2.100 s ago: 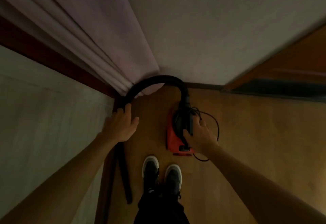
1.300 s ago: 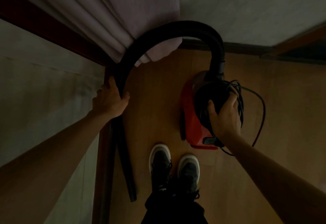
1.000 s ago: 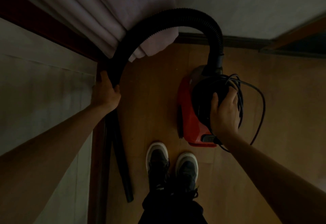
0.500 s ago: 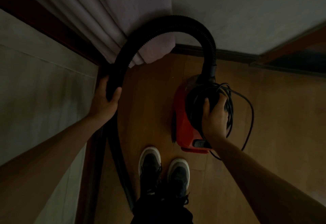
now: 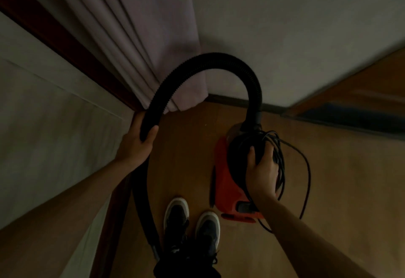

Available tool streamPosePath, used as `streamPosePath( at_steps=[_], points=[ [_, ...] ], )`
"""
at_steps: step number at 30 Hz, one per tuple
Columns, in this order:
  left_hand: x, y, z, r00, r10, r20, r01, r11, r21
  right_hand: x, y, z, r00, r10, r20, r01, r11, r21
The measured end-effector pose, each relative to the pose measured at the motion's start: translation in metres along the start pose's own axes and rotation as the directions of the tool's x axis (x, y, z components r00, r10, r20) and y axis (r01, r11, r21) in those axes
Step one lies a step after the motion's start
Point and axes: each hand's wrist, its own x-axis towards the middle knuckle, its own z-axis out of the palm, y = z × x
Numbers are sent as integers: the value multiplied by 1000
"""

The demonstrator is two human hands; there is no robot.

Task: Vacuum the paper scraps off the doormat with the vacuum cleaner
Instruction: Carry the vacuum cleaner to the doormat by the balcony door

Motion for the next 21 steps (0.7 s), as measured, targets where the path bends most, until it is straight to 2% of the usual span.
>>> streamPosePath(
  at_steps=[8, 14, 21],
  points=[
    [-39, 92, -45, 995, 100, -27, -98, 994, 53, -26, -53, -78, 997, -32, -76, 33, 999, 21],
    [-59, 156, -85, 990, 142, -2, -141, 990, 16, -59, -106, -132, 981, -102, -164, 111, 993, 47],
    [-106, 236, -118, 960, 279, -14, -279, 960, -23, -106, -153, -198, 957, -118, -266, 146, 985, 87]
  ],
)
